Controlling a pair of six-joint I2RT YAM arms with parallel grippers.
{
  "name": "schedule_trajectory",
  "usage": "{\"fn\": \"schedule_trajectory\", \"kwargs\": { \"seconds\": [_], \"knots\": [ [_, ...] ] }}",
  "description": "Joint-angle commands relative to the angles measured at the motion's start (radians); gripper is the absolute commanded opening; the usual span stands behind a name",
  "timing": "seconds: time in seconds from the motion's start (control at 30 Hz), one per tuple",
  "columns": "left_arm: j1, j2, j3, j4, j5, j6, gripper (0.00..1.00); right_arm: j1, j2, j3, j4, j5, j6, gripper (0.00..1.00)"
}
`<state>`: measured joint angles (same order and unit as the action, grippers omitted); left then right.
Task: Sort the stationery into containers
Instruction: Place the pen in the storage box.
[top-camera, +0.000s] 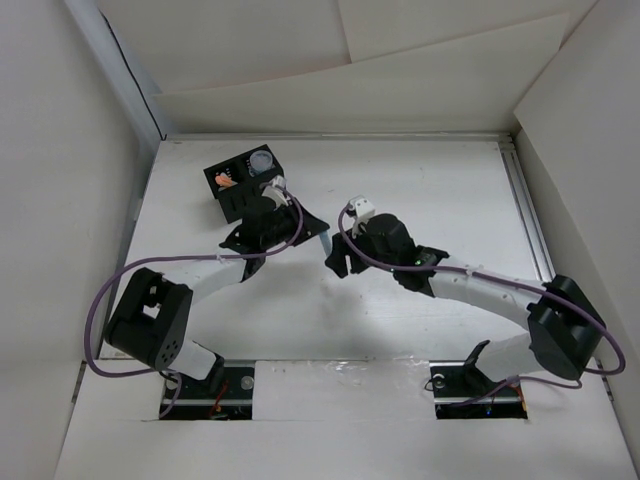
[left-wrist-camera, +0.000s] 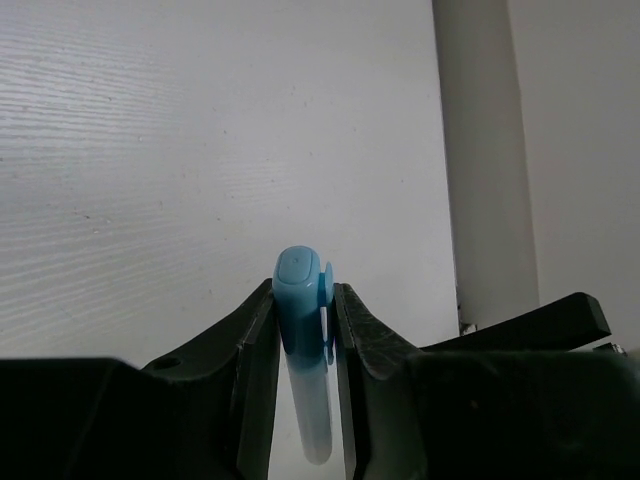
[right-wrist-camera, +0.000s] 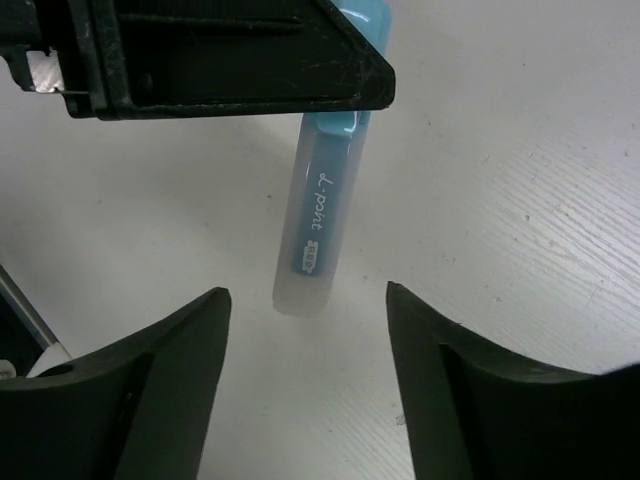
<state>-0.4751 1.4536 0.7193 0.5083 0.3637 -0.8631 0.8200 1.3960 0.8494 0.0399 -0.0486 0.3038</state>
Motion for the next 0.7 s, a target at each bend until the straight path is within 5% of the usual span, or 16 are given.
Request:
{"fn": "schedule_trajectory", "kwargs": {
  "seconds": [0.0, 0.2, 0.37, 0.67],
  "knots": [
    [0.007, -0.050, 0.008, -0.004, -0.022, 0.019, 0.00, 0.010, -0.052, 0.000, 0.078, 0.012, -0.019, 0.70],
    [0.021, -0.068, 0.084, -0.079, -0.138, 0.053, 0.00, -0.010, -0.117, -0.030, 0.078, 0.021, -0.019, 0.88],
    [0.118, -0.068, 0.205, -0.158, -0.251, 0.064, 0.00, -0.038, -0.167, -0.065, 0.087, 0.030, 0.003, 0.89],
    [0.190, -0.042, 0.474, -0.347, -0.663, 0.171, 0.00, -0.056, -0.196, -0.075, 0.087, 0.059, 0.021, 0.82]
  ]
}}
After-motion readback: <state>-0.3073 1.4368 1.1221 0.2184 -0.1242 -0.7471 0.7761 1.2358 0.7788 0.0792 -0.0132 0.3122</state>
